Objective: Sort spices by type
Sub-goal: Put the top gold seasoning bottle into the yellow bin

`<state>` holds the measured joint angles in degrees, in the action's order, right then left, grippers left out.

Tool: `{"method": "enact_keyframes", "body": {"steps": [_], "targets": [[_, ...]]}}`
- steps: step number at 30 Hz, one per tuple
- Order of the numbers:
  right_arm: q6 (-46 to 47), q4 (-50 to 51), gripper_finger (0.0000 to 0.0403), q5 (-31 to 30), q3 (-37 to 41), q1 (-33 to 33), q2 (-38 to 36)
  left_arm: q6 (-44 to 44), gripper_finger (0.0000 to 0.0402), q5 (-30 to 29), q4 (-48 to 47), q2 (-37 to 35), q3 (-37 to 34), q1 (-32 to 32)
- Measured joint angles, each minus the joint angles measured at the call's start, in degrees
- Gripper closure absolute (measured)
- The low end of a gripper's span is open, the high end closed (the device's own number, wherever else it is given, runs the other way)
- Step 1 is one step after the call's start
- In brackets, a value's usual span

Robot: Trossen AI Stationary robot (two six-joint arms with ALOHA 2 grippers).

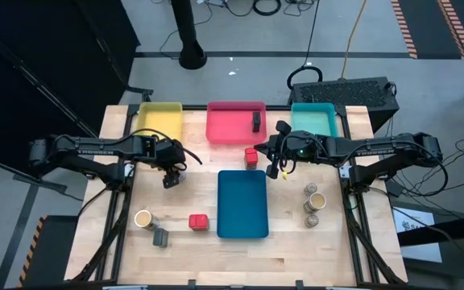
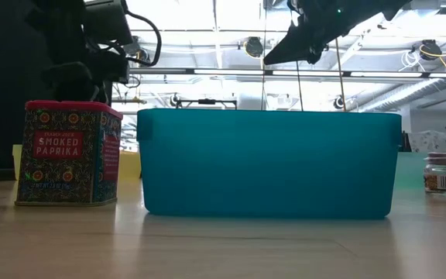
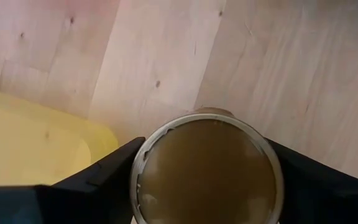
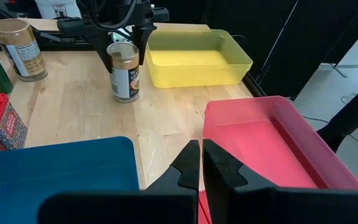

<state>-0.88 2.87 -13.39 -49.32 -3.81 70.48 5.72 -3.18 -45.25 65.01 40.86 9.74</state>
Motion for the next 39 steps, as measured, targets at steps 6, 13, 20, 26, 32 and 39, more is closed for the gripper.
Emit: {"method": "enact_keyframes", "body": {"steps": [6, 13, 20, 26, 32, 39], "targets": [[0.0, 0.0, 0.0403, 0.0, 0.0, 0.0, 0.0, 1.3, 0.0122, 0.0, -0.1, 0.0, 0.0, -0.2], [0.8, 0.9, 0.0403, 0.0, 0.0, 0.0, 0.0, 1.5, 0.0122, 0.4, -1.5, -0.2, 5.2, -4.2], [1.8, 1.0, 0.0403, 0.3, 0.0, -1.3, 0.0, -0.4, 0.0122, -1.7, -8.9, -0.3, 19.5, -4.0], [3.3, 1.9, 0.0403, 3.2, 0.0, -3.0, 0.0, -4.0, 0.0122, -6.6, -14.2, -0.3, 26.6, 7.2], [3.9, 1.9, 0.0403, 3.3, 0.0, -3.4, 0.0, -4.6, 0.0122, -8.8, -17.2, 0.3, 26.8, 23.3], [3.4, 1.9, 0.0403, 3.3, 0.0, -3.4, 0.0, -5.4, 0.0122, -6.4, -13.6, 5.7, 26.3, 34.9]]}}
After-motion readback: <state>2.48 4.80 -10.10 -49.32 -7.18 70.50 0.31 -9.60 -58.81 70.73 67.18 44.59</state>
